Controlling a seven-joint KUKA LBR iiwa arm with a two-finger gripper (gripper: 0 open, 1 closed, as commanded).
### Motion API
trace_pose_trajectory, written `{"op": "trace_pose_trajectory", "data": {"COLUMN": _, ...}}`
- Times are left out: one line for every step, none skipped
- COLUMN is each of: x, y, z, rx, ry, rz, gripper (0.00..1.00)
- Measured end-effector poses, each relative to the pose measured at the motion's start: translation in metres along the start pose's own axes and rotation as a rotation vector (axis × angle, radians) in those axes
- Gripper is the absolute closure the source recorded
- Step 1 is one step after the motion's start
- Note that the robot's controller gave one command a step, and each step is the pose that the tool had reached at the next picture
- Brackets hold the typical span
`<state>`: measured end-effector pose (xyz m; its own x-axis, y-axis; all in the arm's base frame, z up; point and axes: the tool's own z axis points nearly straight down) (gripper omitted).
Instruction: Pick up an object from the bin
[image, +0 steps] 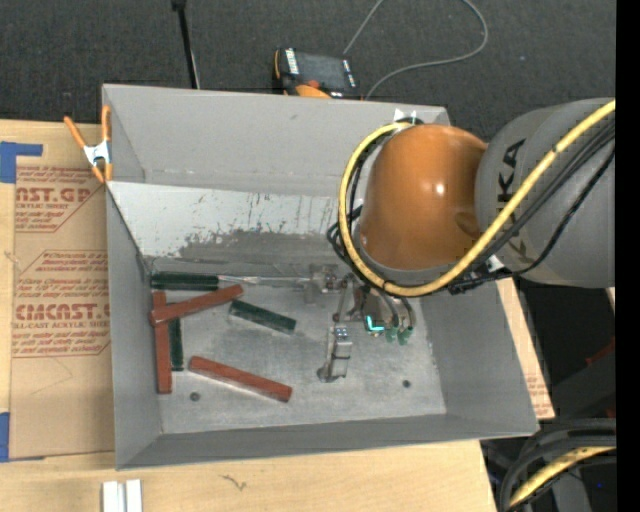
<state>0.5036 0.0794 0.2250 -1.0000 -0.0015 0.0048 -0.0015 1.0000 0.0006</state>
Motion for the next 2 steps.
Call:
{"op": "trace_pose_trajectory", "data": {"x": -0.0019, "y": 0.0599, "z": 0.1588, "rx": 0.000, "ry": 0.001, "rz": -0.253, "gripper": 0.00}}
{"op": "trace_pose_trajectory", "data": {"x": -0.0039, "y": 0.0593, "z": 0.1554, "rx": 0.000, "ry": -0.005, "rz": -0.251, "gripper": 1.00}}
